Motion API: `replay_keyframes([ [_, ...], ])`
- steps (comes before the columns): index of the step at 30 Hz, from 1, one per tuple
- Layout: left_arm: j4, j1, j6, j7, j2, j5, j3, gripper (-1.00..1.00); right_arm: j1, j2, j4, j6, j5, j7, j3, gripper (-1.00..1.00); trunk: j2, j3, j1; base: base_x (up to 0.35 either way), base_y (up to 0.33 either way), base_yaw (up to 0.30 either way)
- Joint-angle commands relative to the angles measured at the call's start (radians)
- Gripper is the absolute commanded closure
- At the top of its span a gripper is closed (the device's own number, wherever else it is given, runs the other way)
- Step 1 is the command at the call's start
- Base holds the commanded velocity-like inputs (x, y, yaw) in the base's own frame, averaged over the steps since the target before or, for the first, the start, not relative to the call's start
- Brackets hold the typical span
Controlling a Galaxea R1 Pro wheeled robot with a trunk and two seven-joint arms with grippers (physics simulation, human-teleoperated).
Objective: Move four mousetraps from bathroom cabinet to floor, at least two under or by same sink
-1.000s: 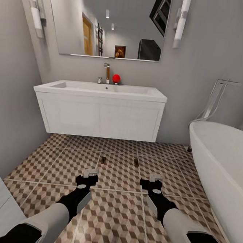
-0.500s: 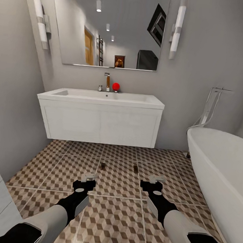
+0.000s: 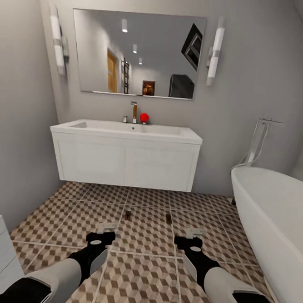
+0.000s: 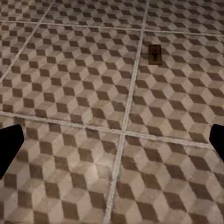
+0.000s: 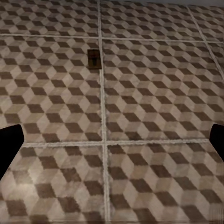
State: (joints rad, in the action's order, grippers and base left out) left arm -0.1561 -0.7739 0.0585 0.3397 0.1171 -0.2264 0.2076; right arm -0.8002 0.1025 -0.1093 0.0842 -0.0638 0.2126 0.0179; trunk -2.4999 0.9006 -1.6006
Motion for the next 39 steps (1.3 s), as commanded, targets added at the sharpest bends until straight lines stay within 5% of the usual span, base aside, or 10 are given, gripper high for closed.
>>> replay_keyframes([
  [1,0.007,-0.001,0.004,0.004,-0.002,-0.014,0.009,-1.00,-0.001,0.000,0.009,0.003,-0.007,0.004,0.002,-1.00,0.000,-0.003,0.001,0.000,0.000,0.000],
  [39,0.090,-0.001,0.004,0.004,-0.021,-0.043,0.009,-1.00,0.000,-0.028,0.115,0.007,-0.005,0.005,0.002,-1.00,0.266,-0.122,0.146,0.000,0.000,0.000],
])
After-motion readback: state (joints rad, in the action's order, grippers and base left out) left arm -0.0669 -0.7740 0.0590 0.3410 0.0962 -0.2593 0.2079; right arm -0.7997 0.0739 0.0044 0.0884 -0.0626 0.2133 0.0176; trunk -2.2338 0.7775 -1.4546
